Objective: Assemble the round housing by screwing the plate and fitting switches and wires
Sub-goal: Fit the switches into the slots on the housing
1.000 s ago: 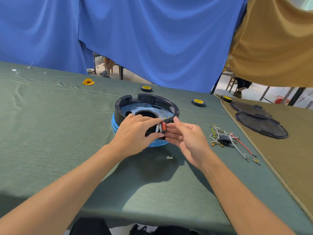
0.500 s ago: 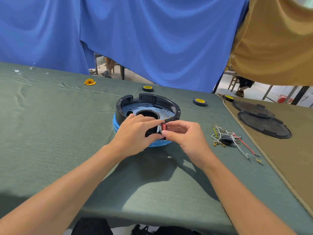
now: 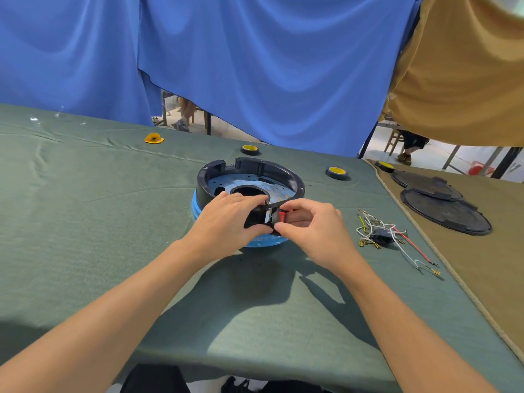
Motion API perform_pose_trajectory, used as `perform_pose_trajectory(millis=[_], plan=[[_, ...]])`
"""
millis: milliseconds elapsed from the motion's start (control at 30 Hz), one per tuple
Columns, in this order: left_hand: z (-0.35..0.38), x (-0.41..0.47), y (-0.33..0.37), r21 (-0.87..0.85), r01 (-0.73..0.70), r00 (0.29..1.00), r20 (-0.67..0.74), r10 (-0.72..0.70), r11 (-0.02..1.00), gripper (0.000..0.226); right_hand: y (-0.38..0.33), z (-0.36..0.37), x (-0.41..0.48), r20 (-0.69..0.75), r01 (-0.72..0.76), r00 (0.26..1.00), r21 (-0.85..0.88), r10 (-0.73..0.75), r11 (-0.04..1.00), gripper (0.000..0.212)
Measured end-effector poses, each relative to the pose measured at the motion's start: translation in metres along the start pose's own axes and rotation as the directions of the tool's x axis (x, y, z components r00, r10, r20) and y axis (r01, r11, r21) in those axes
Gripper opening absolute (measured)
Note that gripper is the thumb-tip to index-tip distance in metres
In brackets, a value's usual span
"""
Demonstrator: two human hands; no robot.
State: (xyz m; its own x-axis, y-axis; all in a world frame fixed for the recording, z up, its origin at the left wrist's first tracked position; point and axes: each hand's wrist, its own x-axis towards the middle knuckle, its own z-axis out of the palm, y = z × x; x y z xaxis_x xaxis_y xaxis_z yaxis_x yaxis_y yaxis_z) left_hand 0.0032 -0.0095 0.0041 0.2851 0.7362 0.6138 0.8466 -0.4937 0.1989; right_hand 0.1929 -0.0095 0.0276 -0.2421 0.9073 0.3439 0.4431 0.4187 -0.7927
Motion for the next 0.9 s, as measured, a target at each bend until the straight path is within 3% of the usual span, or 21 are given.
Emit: perform_pose_trajectory(millis=[200, 467, 633, 900], plan=[[-0.008, 0.005, -0.01, -0.063, -0.019, 0.998, 0.054, 0.023, 0.998, 0.027, -0.004, 0.001, 0.0, 0.026, 0.011, 1.0, -0.009, -0.011, 1.0, 0.029], [-0.005, 0.003, -0.009, -0.058, -0.018, 1.0, 0.024, 0.019, 0.998, 0.029, 0.001, 0.007, -0.001, -0.022, 0.09, 0.995, -0.092, -0.092, 0.992, 0.028], [-0.004, 0.003, -0.008, -0.07, -0.009, 1.0, 0.012, 0.01, 0.998, 0.032, 0.01, 0.014, -0.003, -0.095, 0.259, 0.954, -0.21, -0.284, 0.943, 0.032], [-0.006, 0.003, -0.005, -0.058, -0.012, 1.0, 0.024, 0.014, 0.998, 0.036, 0.018, 0.032, -0.007, -0.186, 0.31, 0.914, -0.25, -0.359, 0.917, 0.023]])
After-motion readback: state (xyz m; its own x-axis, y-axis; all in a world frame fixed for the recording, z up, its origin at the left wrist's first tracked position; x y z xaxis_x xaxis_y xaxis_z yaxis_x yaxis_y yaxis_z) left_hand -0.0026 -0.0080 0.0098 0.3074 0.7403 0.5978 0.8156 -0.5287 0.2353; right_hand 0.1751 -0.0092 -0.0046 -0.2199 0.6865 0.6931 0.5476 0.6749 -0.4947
